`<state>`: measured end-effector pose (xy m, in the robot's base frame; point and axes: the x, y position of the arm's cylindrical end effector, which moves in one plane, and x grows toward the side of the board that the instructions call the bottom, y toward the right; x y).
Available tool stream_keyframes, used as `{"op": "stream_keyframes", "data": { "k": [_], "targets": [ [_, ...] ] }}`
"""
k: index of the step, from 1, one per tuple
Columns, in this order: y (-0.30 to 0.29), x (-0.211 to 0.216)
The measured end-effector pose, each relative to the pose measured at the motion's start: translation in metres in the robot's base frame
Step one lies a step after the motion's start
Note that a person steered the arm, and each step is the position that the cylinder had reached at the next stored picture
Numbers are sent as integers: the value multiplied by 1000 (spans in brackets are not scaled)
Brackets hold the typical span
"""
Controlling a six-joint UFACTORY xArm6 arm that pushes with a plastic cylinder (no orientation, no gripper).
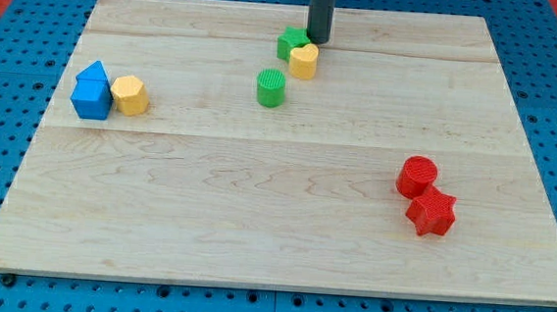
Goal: Pull the green star along with yellow heart towards down
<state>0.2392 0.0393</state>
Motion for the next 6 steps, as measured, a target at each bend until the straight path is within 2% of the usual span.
{"op": "stream_keyframes", "data": {
  "k": [1, 2, 3, 4, 5, 6],
  "targets": [
    [-55, -17],
    [-81, -8],
    [-21, 13],
    [6, 39],
    [29, 38],
    [-8, 4]
  ]
}}
